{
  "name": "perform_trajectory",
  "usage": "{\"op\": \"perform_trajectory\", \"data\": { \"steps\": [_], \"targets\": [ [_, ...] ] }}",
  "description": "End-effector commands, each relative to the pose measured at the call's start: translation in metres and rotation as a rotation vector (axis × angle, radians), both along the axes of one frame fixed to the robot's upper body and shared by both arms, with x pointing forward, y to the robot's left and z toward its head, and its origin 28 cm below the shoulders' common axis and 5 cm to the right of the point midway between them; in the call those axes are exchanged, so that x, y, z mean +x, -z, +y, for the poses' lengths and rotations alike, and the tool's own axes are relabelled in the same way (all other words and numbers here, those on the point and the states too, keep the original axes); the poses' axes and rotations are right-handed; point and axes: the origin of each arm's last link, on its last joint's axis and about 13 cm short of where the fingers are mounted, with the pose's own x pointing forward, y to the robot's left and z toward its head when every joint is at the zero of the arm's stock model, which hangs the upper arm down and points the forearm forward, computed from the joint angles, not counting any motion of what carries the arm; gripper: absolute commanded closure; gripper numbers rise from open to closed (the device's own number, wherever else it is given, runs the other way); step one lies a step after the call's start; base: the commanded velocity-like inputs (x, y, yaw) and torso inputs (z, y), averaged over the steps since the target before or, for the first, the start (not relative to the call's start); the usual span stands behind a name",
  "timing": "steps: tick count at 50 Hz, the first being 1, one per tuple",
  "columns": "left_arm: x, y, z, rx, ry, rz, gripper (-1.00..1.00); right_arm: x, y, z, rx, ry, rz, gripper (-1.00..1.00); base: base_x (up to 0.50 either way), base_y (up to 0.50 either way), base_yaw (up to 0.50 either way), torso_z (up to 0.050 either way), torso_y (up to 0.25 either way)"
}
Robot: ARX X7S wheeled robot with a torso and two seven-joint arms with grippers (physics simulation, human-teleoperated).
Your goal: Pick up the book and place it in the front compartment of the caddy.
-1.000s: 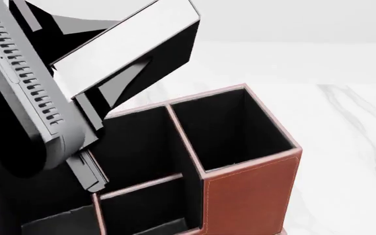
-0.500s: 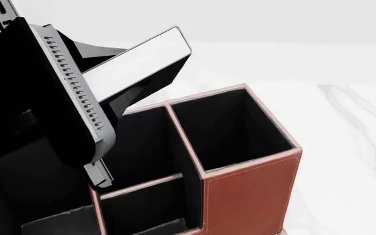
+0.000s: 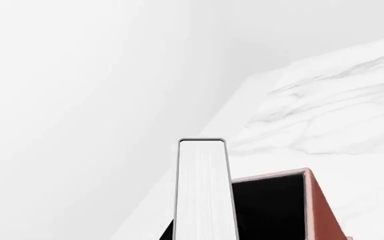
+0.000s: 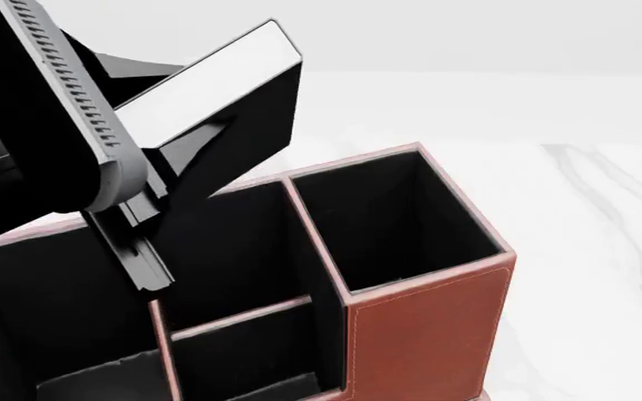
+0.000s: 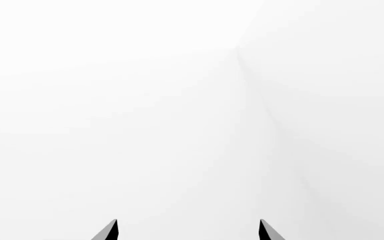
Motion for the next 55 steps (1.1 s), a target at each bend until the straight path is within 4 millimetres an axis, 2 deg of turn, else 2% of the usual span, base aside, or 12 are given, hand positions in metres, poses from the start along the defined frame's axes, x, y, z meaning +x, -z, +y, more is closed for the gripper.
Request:
{"op": "perform_trajectory", "data": {
  "steps": [1,7,8,18,23,48,55],
  "targets": [
    [-0.007,0.0,0.001,0.027,0.025,-0.001,1.0,0.0,0.002,0.002,-0.044,0.02,0.005,-1.0,0.0,0.0,0.0,0.0,0.0],
    [-0.007,0.0,0.001,0.027,0.025,-0.001,1.0,0.0,0.002,0.002,-0.044,0.02,0.005,-1.0,0.0,0.0,0.0,0.0,0.002],
    [-0.01,0.006,0.009,0.115,-0.011,0.109,1.0,0.001,0.002,0.003,-0.047,0.018,0.006,-1.0,0.0,0.0,0.0,0.0,0.0],
    [-0.01,0.01,0.01,0.114,-0.002,0.116,1.0,0.001,0.003,0.003,-0.047,0.019,0.007,-1.0,0.0,0.0,0.0,0.001,0.002],
    [-0.01,0.017,0.01,0.173,-0.01,0.12,1.0,0.0,0.003,0.003,-0.046,0.02,0.006,-1.0,0.0,0.0,0.0,0.0,0.0],
    [-0.012,0.004,-0.003,0.07,0.084,-0.023,1.0,0.0,0.002,0.003,-0.043,0.018,0.004,-1.0,0.0,0.0,0.0,0.0,0.002],
    [-0.009,0.009,-0.004,0.076,0.09,-0.029,1.0,-0.001,0.001,0.004,-0.043,0.018,0.0,-1.0,0.0,0.0,0.0,0.0,0.001]
  ]
}}
